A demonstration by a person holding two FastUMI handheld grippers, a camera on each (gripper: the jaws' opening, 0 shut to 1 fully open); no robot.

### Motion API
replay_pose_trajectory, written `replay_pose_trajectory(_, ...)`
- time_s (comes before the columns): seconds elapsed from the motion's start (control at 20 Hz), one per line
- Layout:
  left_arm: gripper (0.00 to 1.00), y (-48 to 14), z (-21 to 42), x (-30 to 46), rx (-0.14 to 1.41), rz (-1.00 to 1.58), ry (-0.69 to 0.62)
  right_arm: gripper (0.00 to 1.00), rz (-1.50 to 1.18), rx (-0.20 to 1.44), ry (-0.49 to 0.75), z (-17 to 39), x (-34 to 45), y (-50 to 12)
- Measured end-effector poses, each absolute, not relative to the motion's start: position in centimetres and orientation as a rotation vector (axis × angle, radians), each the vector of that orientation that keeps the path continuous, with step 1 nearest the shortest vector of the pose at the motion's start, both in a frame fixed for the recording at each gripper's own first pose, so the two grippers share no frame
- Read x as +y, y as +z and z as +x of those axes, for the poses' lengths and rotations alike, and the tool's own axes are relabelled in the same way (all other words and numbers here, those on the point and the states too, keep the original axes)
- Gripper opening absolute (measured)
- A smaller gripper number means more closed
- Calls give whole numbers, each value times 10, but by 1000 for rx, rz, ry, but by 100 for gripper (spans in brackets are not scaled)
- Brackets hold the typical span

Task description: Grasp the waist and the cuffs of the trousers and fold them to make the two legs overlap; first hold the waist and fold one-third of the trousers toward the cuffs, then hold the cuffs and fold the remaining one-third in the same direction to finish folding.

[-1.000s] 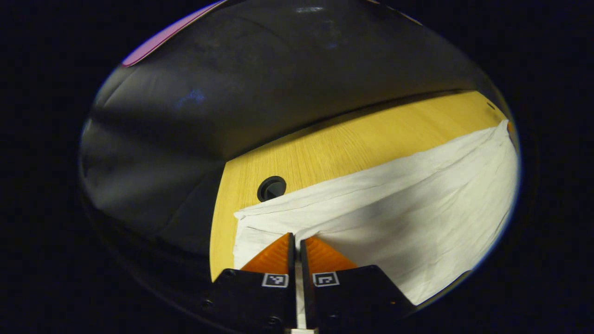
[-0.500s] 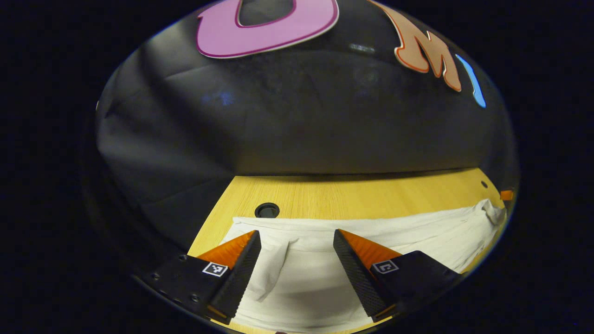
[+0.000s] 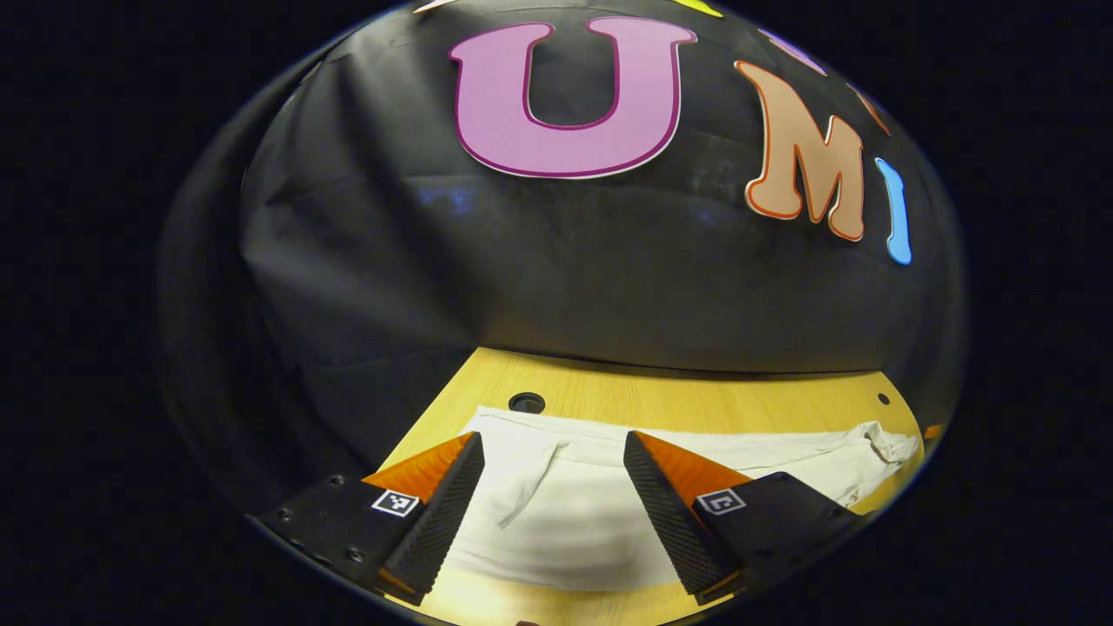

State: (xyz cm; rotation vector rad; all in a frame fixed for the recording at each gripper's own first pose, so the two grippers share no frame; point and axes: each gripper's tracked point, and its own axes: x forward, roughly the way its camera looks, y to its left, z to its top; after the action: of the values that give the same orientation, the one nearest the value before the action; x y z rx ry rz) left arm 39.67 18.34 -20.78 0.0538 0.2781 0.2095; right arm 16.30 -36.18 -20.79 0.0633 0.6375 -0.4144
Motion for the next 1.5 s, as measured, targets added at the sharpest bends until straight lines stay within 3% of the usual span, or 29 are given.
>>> replay_pose_trajectory(0.5,99,-206,404,181,312,87,266,97,273,682,-376,182,-360,-265)
replay_pose_trajectory(0.55,99,-205,405,181,308,87,265,88,309,681,-360,186,-356,-269)
replay_pose_trajectory(0.65,99,-206,406,181,298,85,268,84,368,686,-334,189,-348,-276)
replay_pose_trajectory(0.7,99,-207,406,182,299,84,273,98,376,683,-350,190,-351,-279)
replay_pose_trajectory(0.75,99,-208,407,181,300,82,272,65,380,678,-364,189,-355,-280)
replay_pose_trajectory(0.85,99,-207,408,179,303,79,266,50,417,644,-364,192,-354,-270)
replay_pose_trajectory(0.9,99,-206,409,179,303,78,264,39,438,622,-363,195,-354,-264)
replay_pose_trajectory(0.95,100,-205,409,177,301,76,260,21,458,601,-362,197,-353,-260)
replay_pose_trajectory(1.0,100,-203,410,176,296,71,254,24,470,589,-356,196,-352,-253)
replay_pose_trajectory(1.05,100,-203,412,176,291,66,248,18,470,575,-348,198,-351,-251)
replay_pose_trajectory(1.2,99,-205,414,175,295,54,233,18,435,505,-332,202,-347,-228)
replay_pose_trajectory(1.5,100,-204,417,173,288,42,214,18,315,392,-251,191,-313,-134)
